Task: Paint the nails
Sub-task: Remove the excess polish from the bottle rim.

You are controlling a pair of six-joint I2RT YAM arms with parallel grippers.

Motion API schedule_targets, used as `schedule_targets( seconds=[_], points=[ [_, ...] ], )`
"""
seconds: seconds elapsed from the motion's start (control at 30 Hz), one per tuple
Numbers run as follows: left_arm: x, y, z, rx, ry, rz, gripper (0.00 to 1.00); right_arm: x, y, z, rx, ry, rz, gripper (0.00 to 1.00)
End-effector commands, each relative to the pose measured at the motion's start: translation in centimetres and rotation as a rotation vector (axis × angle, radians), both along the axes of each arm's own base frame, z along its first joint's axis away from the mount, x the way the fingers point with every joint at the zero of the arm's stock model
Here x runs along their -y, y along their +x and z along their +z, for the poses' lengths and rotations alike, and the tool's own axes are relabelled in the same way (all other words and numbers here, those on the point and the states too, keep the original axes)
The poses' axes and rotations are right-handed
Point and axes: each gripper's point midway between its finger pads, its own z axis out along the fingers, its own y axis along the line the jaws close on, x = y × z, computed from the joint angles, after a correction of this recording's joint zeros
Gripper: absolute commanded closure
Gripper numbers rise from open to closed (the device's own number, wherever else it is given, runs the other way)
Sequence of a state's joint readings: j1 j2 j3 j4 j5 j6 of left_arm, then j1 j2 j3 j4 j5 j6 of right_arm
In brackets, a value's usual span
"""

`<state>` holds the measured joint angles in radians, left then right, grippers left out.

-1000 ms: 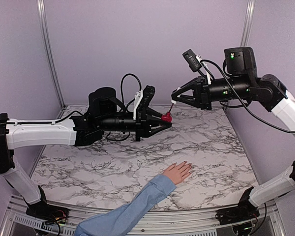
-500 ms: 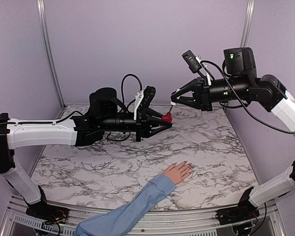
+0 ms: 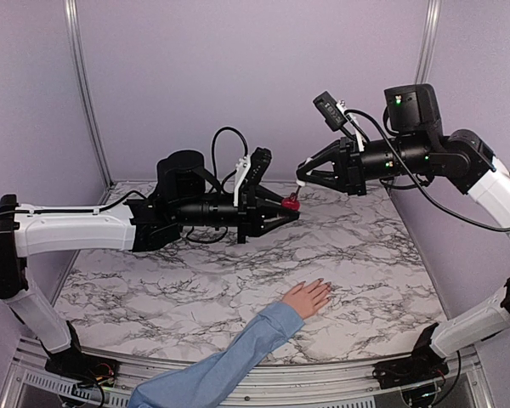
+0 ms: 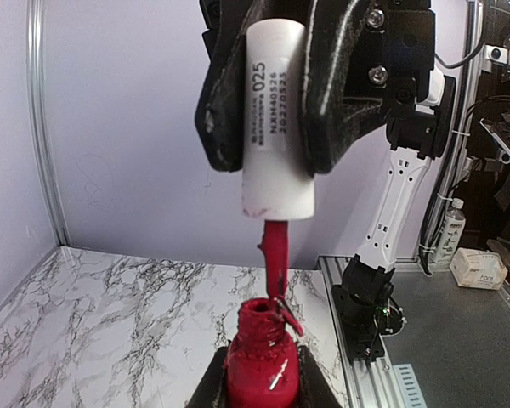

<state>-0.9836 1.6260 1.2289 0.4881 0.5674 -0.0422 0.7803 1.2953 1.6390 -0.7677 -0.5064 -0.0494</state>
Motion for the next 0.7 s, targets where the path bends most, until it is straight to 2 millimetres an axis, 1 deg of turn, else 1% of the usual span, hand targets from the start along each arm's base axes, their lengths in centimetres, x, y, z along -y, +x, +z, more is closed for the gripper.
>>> schedule_targets(
  seconds=[0.0,0.2,0.57,0.67],
  points=[
    [0.3,-0.1,1.2,0.011,-0.024,-0.010,1.00,0.8,0.1,1.7,0.034,0.035,-0.030,1.00],
    [0.3,-0.2,1.1,0.009,-0.022,-0.016,1.00,1.0,0.0,3.5,0.050,0.076,-0.028,1.00],
    [0.3,-0.3,1.1,0.010,-0.023,-0.024,1.00,1.0,0.2,3.7,0.057,0.080,-0.038,1.00],
    [0.4,-0.3,1.2,0.013,-0.025,-0.023,1.00,0.8,0.1,3.3,0.046,0.073,-0.025,1.00]
  ],
)
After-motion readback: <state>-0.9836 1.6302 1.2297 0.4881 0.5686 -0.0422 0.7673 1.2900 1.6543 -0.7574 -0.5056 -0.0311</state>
